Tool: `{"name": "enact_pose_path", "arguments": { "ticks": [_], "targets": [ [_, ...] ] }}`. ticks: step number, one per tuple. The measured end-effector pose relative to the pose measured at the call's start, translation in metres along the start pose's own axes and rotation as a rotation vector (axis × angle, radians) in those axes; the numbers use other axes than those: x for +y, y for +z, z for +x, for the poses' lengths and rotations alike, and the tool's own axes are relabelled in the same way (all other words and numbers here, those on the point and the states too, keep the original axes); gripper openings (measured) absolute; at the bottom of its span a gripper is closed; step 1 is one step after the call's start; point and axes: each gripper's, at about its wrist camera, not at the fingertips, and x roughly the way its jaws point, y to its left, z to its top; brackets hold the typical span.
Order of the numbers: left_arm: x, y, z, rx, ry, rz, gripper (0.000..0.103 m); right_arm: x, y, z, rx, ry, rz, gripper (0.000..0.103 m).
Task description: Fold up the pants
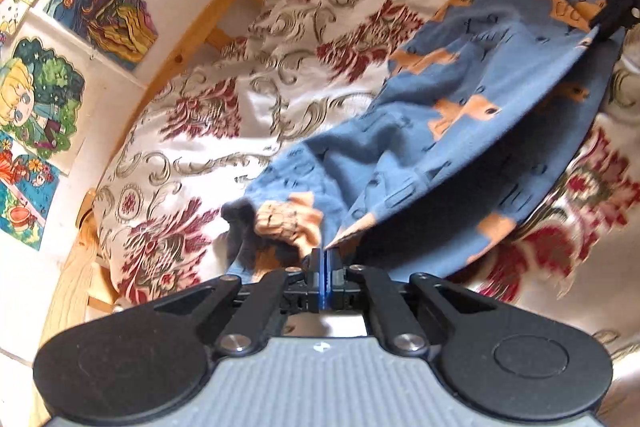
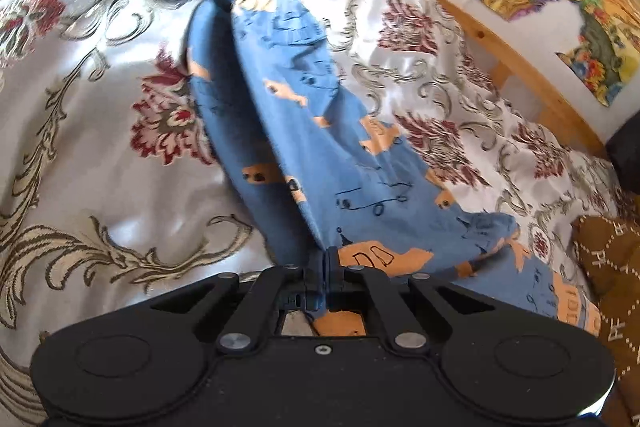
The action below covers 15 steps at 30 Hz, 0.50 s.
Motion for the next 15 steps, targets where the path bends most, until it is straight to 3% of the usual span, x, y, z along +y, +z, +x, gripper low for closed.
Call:
{"name": "enact_pose_path", "arguments": {
  "ticks": [4, 7, 9, 11, 15],
  "targets": [
    [-0.005, -0.009, 0.003, 0.017, 0.008, -0.016, 0.001, 0.001, -0.003, 0.005, 0.015, 0.011, 0.005, 0.0],
    [0.003, -0.011, -0.004, 0.006, -0.017, -0.108, 0.001, 0.0, -0.003, 0.002, 0.006, 0.015, 0.005, 0.0],
    [0.014, -0.012, -0.01, 0.002, -0.039, -0.211, 0.003, 0.0, -0.003, 0.001, 0.006, 0.017, 0.01, 0.0],
    [0.03, -0.012, -0.015, -0.002, -0.067, -0.342, 0.011, 0.002, -0.004, 0.0, 0.008, 0.019, 0.006, 0.001],
    [0.055, -0.007, -0.011, -0.012, -0.112, -0.571, 0.014, 0.002, -0.006, 0.0, 0.005, 0.024, 0.011, 0.005]
  ]
}}
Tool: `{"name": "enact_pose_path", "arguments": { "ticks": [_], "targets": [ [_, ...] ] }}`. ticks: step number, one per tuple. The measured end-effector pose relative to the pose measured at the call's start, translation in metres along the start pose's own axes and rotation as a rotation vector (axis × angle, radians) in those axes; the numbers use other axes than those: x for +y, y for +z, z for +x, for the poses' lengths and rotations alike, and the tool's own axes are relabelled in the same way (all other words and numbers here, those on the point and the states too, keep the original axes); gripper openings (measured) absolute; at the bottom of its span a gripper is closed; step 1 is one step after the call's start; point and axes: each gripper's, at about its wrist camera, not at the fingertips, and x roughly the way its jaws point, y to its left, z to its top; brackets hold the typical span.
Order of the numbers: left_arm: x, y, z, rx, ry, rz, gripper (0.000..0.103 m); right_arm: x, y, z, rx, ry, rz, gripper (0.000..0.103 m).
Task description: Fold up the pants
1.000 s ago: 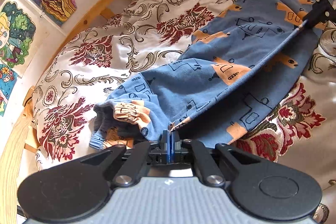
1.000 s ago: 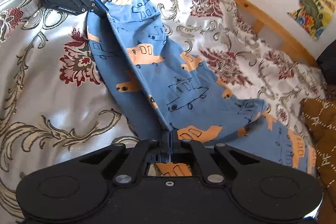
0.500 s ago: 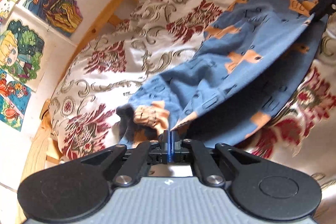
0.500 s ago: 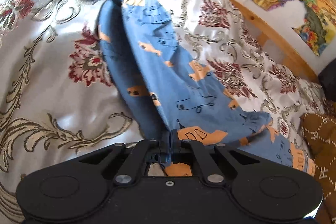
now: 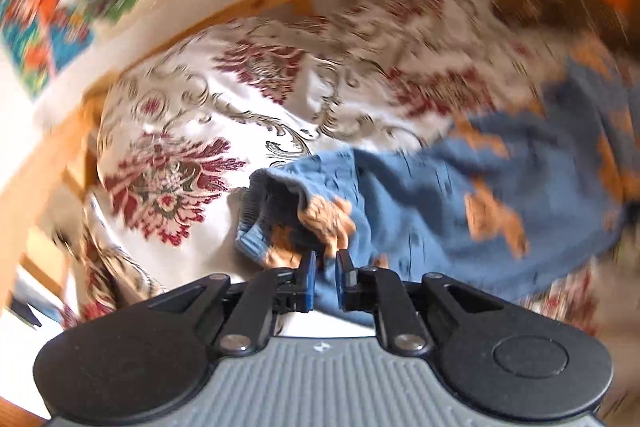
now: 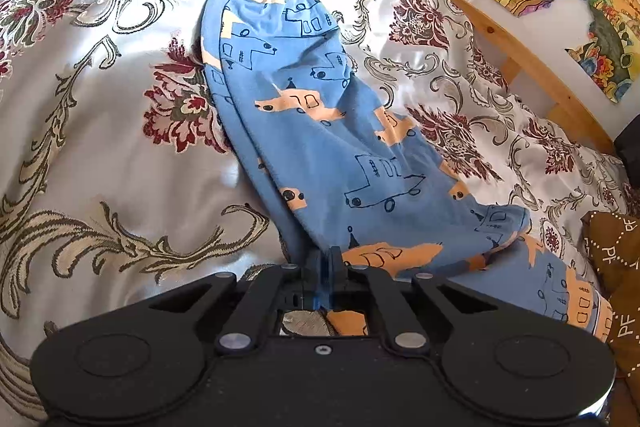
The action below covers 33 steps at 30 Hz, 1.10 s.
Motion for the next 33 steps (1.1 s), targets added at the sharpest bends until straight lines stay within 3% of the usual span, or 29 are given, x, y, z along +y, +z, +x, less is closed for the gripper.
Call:
{"name": "enact_pose_path", "arguments": {
  "ticks": [1, 2, 4, 7, 8, 9, 11, 14, 22, 27, 30, 32, 33],
  "targets": [
    [0.003, 0.004, 0.004, 0.004, -0.007, -0.042, 0.02, 0.0, 0.0, 0.0, -0.001, 0.0, 0.002, 0.006],
    [0.005, 0.008, 0.009, 0.011, -0.012, -0.074, 0.033, 0.0, 0.0, 0.0, -0.003, -0.002, 0.004, 0.01],
    [0.006, 0.015, 0.018, 0.016, -0.004, -0.121, 0.044, -0.001, -0.001, -0.001, -0.008, -0.013, 0.006, 0.017],
    [0.01, 0.023, 0.03, 0.038, 0.01, -0.189, 0.041, -0.005, -0.001, -0.001, -0.012, -0.028, 0.017, 0.028],
    [0.01, 0.025, 0.033, 0.044, 0.012, -0.207, 0.027, -0.006, -0.001, -0.001, -0.016, -0.031, 0.019, 0.028],
    [0.01, 0.026, 0.036, 0.052, 0.019, -0.215, 0.018, -0.006, -0.001, 0.0, -0.016, -0.029, 0.02, 0.027],
    [0.009, 0.028, 0.037, 0.051, 0.032, -0.22, 0.015, -0.007, -0.001, 0.002, -0.012, -0.007, 0.022, 0.015],
    [0.009, 0.03, 0.032, 0.044, 0.05, -0.209, 0.012, -0.004, 0.0, 0.004, -0.011, 0.022, 0.003, 0.001],
    [0.031, 0.034, 0.023, 0.037, 0.154, -0.171, 0.011, 0.0, 0.01, -0.005, -0.042, 0.053, 0.004, 0.0],
    [0.037, 0.024, 0.04, 0.112, 0.165, -0.134, 0.014, 0.013, 0.011, 0.001, -0.031, 0.063, -0.056, 0.001],
    [0.033, 0.021, 0.033, 0.091, 0.17, -0.142, 0.024, 0.01, 0.01, 0.001, -0.028, 0.065, -0.029, 0.009],
    [0.027, 0.019, 0.021, 0.08, 0.194, -0.142, 0.049, 0.005, 0.009, -0.006, -0.04, 0.077, -0.004, 0.036],
    [0.022, 0.018, 0.013, 0.064, 0.216, -0.137, 0.055, 0.0, 0.008, -0.009, -0.042, 0.087, 0.019, 0.042]
  ]
}}
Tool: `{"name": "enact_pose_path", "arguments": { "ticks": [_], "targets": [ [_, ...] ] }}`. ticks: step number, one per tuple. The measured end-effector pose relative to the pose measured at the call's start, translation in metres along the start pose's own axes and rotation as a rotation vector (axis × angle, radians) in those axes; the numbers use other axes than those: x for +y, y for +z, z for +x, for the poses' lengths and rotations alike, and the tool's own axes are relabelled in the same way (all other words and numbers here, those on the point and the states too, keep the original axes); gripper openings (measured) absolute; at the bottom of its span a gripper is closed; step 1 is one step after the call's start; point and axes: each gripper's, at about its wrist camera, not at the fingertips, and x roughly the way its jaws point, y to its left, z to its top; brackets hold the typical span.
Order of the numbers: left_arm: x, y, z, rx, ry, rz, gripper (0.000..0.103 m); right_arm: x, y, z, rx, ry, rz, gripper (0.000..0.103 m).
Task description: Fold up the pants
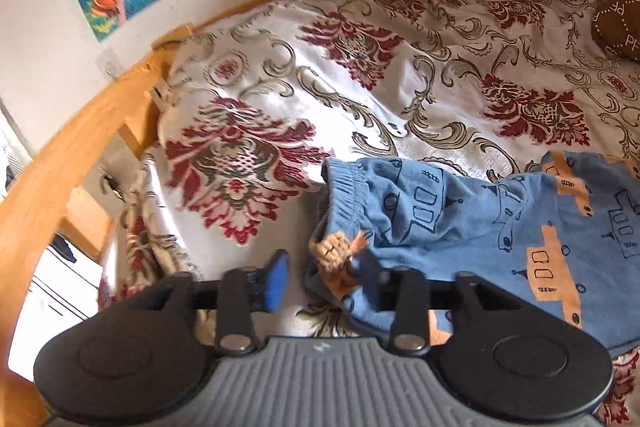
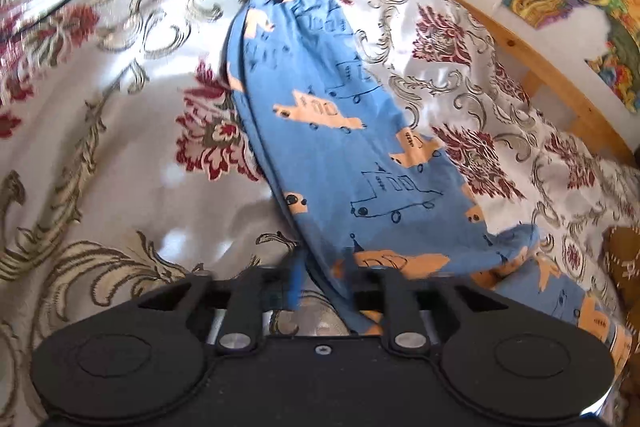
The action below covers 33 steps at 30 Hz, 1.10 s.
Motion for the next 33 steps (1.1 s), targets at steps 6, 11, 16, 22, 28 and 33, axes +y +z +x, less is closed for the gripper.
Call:
{"name": "enact_pose_path", "arguments": {
  "ticks": [6, 11, 16, 22, 28, 33],
  "targets": [
    [-0.047, -0.022, -0.055, -0.132, 0.028, 0.013, 0.095, -0.052, -0.025, -0.047, -0.039, 0.144, 0.373, 0.095],
    [-0.117, -0.028, -0.072, -0.151, -0.184, 0.052, 0.101, -0.097, -0.076, -0.084, 0.004, 0.053, 0.721, 0.102],
    [-0.195, -0.031, -0.085, -0.2, -0.33, 0.195, 0.101, -0.115, -0.104, -0.107, 0.005, -0.059, 0.775, 0.102],
    [-0.261, -0.029, -0.086, -0.244, -0.405, 0.386, 0.101, -0.162, -0.128, -0.109, -0.032, -0.014, 0.92, 0.102],
    [-0.295, -0.03, -0.079, -0.258, -0.462, 0.573, 0.101, -0.215, -0.135, -0.086, -0.045, 0.12, 0.927, 0.102],
    [-0.308, -0.029, -0.076, -0.207, -0.497, 0.597, 0.078, -0.239, -0.133, -0.067, -0.072, 0.13, 0.969, 0.1]
  ]
}}
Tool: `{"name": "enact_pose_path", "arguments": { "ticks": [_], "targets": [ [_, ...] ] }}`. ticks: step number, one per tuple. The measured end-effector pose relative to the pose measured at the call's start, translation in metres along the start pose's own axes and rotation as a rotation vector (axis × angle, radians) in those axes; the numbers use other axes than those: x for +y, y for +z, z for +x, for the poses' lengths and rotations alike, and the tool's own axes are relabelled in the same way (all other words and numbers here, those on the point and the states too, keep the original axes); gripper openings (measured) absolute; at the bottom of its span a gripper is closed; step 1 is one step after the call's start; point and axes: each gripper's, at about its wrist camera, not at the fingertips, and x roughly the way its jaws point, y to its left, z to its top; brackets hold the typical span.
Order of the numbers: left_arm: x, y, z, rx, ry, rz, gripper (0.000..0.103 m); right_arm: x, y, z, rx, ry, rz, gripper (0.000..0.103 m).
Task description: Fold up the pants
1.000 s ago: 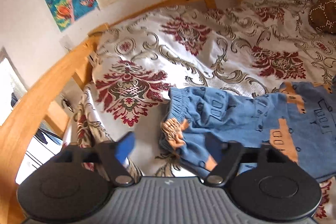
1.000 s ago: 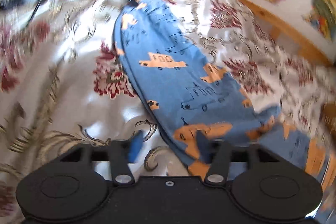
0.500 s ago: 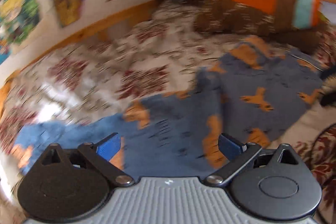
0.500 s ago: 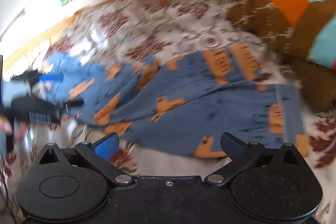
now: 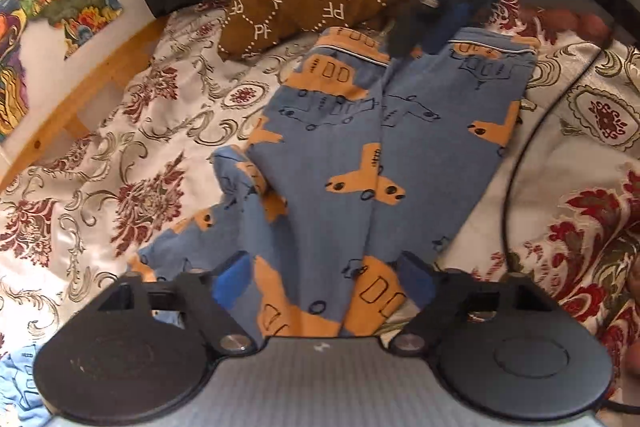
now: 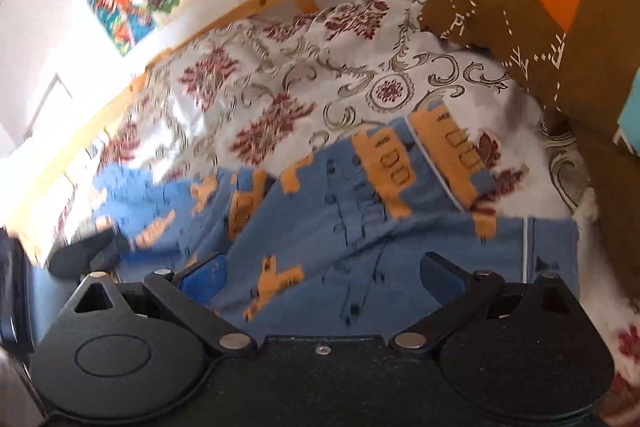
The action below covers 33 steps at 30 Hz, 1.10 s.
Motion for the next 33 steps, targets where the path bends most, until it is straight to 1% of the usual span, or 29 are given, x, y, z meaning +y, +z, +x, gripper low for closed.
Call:
{"name": "enact_pose_path", "arguments": {
  "ticks": [2, 3, 4, 5, 8, 12, 14, 16, 18, 20, 21, 22, 23, 24, 25, 26, 29, 33],
  "targets": [
    [0.001, 0.001, -0.002, 0.011, -0.01, 0.0, 0.062, -0.006, 0.008, 0.002, -0.025, -0.01, 0.036, 0.094],
    [0.002, 0.0, -0.002, 0.021, -0.023, -0.01, 0.057, -0.008, 0.014, 0.002, -0.03, -0.029, 0.043, 0.093],
    [0.005, 0.0, -0.002, 0.035, -0.04, -0.024, 0.047, -0.01, 0.018, 0.003, -0.033, -0.056, 0.04, 0.09],
    [0.008, 0.0, -0.002, 0.049, -0.059, -0.041, 0.042, -0.012, 0.024, 0.003, -0.039, -0.102, 0.027, 0.087],
    [0.016, -0.002, 0.001, 0.086, -0.094, -0.084, 0.038, -0.019, 0.035, 0.01, -0.017, -0.213, -0.001, 0.08],
    [0.014, -0.001, 0.002, 0.113, -0.104, -0.073, 0.038, -0.033, 0.043, 0.024, 0.017, -0.296, -0.002, 0.078],
    [0.016, 0.0, 0.004, 0.128, -0.108, -0.088, 0.037, -0.039, 0.046, 0.031, 0.021, -0.314, -0.01, 0.074],
    [0.015, 0.002, 0.006, 0.136, -0.11, -0.095, 0.036, -0.045, 0.051, 0.036, 0.021, -0.31, -0.001, 0.069],
    [0.013, 0.003, 0.008, 0.149, -0.105, -0.078, 0.036, -0.05, 0.055, 0.043, 0.042, -0.293, 0.009, 0.059],
    [0.012, 0.004, 0.011, 0.16, -0.102, -0.073, 0.035, -0.053, 0.057, 0.049, 0.056, -0.305, 0.01, 0.041],
    [0.012, 0.005, 0.012, 0.166, -0.103, -0.081, 0.034, -0.054, 0.056, 0.05, 0.062, -0.312, 0.006, 0.036],
    [0.013, 0.005, 0.013, 0.17, -0.103, -0.092, 0.03, -0.054, 0.056, 0.051, 0.062, -0.312, 0.002, 0.027],
    [0.015, 0.006, 0.014, 0.172, -0.099, -0.104, 0.023, -0.055, 0.056, 0.051, 0.061, -0.306, 0.001, 0.019],
    [0.016, 0.006, 0.015, 0.175, -0.097, -0.114, 0.02, -0.055, 0.056, 0.05, 0.058, -0.299, 0.002, 0.015],
    [0.018, 0.006, 0.015, 0.179, -0.1, -0.122, 0.012, -0.054, 0.055, 0.048, 0.053, -0.289, 0.003, 0.014],
    [0.02, 0.007, 0.015, 0.18, -0.102, -0.129, 0.007, -0.053, 0.056, 0.047, 0.048, -0.284, -0.002, 0.013],
    [0.03, 0.006, 0.015, 0.178, -0.125, -0.199, 0.003, -0.047, 0.057, 0.04, 0.033, -0.273, -0.018, 0.011],
    [0.044, 0.004, 0.011, 0.169, -0.166, -0.287, 0.003, -0.039, 0.065, 0.021, -0.005, -0.237, 0.006, 0.01]
  ]
}}
